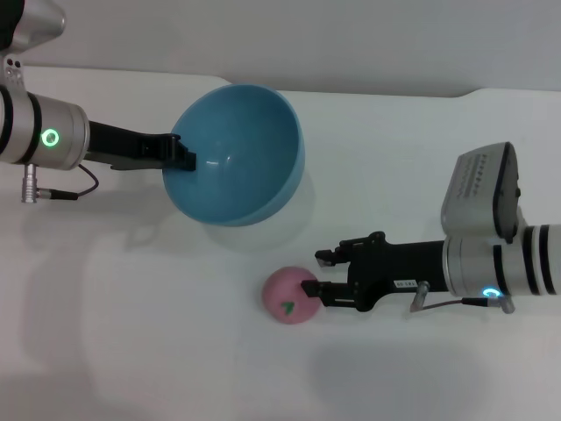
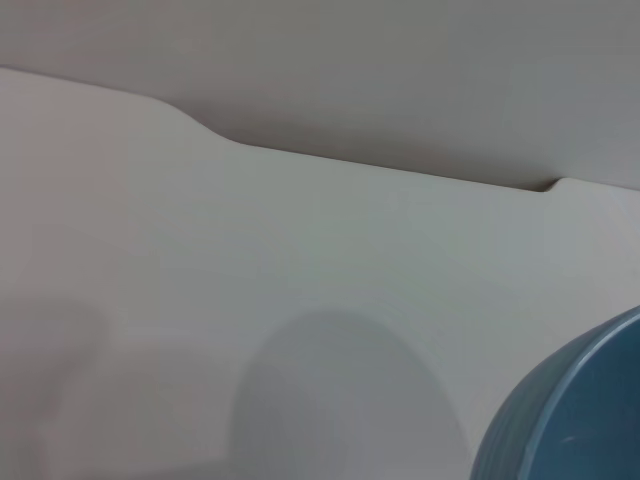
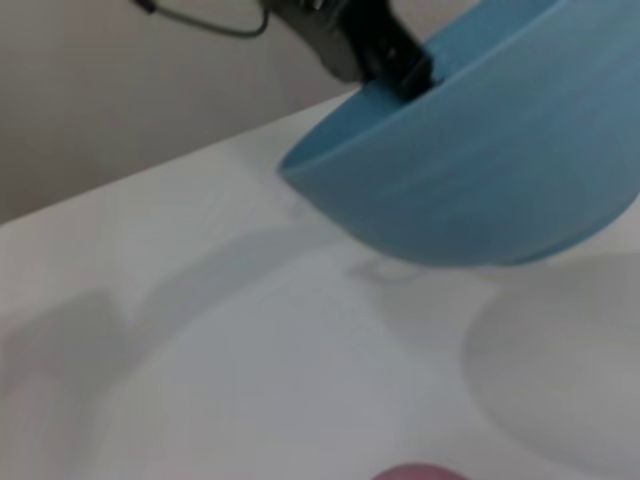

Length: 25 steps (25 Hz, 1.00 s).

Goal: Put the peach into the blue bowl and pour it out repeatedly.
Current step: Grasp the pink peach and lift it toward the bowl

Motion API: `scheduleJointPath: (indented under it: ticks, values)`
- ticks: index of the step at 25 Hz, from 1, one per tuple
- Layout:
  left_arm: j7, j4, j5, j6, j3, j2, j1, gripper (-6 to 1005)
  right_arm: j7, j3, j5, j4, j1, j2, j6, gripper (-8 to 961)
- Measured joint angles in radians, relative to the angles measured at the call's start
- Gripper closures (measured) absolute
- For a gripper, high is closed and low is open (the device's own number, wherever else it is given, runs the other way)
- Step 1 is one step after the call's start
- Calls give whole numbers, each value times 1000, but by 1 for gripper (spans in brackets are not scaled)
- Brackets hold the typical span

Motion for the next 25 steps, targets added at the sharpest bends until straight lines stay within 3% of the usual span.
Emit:
scheduleJointPath:
  ticks: [15,25]
  values:
    - [-13,7,1,3,8,-20,-1,1000,-49,6,-9,131,75,2,97,527]
    - [-14,8,11,6,8,-25,-1,1000,-46,5,-25,145,85,2,99,540]
